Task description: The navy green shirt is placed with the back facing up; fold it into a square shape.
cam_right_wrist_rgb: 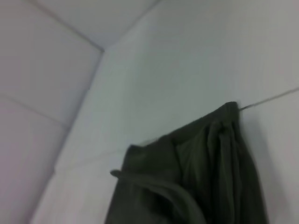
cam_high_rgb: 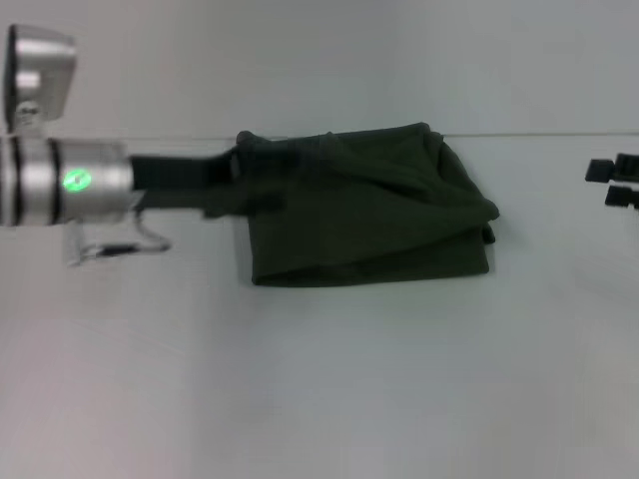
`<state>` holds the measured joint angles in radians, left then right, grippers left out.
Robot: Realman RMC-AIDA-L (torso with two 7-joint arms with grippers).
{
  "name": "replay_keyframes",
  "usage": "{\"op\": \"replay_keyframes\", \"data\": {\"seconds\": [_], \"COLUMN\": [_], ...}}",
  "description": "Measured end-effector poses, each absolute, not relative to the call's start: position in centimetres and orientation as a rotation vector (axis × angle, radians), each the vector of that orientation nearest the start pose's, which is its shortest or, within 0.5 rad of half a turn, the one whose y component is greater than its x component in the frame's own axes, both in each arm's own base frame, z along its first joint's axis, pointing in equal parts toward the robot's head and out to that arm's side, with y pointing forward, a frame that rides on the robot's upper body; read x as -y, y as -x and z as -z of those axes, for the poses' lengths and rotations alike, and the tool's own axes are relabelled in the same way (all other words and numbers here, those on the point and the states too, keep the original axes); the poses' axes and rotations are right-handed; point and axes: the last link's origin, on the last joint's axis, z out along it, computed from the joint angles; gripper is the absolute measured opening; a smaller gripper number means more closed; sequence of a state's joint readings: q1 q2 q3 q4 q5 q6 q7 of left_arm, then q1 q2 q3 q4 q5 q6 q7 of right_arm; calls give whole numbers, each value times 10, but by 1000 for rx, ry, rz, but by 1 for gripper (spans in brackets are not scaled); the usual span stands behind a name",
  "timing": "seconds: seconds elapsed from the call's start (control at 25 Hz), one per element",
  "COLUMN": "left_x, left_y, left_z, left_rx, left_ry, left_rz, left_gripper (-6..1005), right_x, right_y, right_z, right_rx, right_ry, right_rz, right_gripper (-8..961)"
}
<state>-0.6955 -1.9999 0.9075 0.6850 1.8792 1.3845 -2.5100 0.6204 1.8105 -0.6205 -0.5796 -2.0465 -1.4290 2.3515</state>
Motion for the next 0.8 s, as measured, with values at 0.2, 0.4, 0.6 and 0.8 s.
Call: {"op": "replay_keyframes", "data": {"seconds": [0.2, 0.4, 0.6, 0.8], "left_x": [-369, -345, -336, -331], "left_y": [239, 278, 286, 283], "left_z": [-29, -37, -34, -24], "left_rx": [1765, 1803, 1815, 1817], "left_ry": [2408, 2244, 2209, 2190], "left_rz": [722, 851, 890, 958], "left_gripper": [875, 874, 873, 873], "right_x": [-429, -468, -482, -485], "right_y": [-244, -176, -149, -128], "right_z": [-130, -101, -60, -15], "right_rx": [-1469, -1154, -956, -746], "right_ry": [2265, 2387, 2401, 2406], "right_rz": [-452, -186, 40, 144], "right_gripper": [747, 748, 748, 743]}}
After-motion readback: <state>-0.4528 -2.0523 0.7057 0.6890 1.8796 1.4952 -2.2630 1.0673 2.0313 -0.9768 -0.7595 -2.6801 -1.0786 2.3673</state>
